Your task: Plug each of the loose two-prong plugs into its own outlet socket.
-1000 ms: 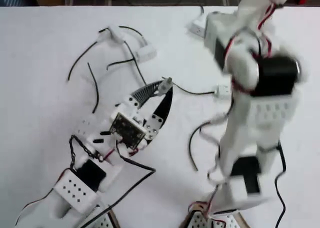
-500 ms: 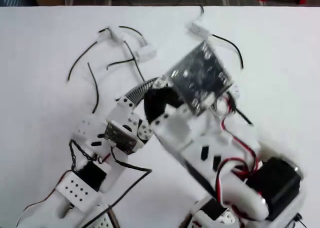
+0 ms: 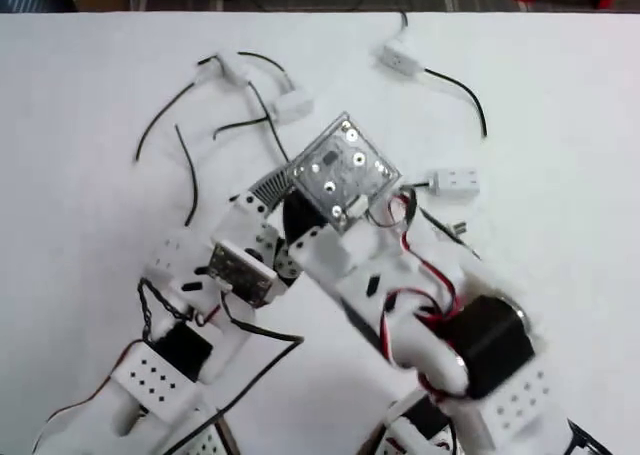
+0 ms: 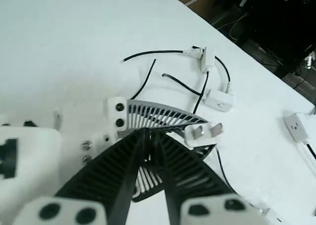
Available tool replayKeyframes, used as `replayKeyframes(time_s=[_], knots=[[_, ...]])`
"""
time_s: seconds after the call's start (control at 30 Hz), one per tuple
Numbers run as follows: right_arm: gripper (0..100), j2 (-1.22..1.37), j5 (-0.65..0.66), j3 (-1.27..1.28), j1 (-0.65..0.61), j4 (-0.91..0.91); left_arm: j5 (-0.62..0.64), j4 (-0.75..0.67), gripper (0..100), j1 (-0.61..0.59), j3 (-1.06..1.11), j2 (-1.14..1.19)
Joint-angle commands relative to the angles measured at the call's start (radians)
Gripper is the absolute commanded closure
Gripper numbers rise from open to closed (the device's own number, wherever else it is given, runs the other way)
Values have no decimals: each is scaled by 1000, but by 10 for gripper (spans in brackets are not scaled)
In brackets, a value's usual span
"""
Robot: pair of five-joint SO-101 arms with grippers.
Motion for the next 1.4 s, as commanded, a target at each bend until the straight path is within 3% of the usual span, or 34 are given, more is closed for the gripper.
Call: replayKeyframes(time_s=[0.0, 0.33, 0.53, 0.73, 0.93, 1.0, 1.1, 1.37], knots=[[979, -13, 38, 91, 124, -130, -2, -21, 977, -8, -8, -25], [979, 28, 127, 331, 395, -475, -2, -21, 977, -8, -8, -25], [979, 71, 178, 328, 475, -556, -2, -21, 977, -8, -8, -25], [979, 1, 176, 117, 380, -332, -2, -20, 977, -8, -5, -25], [979, -76, 178, -43, 84, -127, -2, -20, 977, -8, -3, -25], [979, -71, 175, -23, 41, -119, -2, -20, 977, -8, -3, -25], [979, -51, 180, 61, 53, -202, -2, -18, 977, -8, -2, -25], [979, 71, 230, 249, 291, -484, -2, -17, 977, -25, 0, -25]])
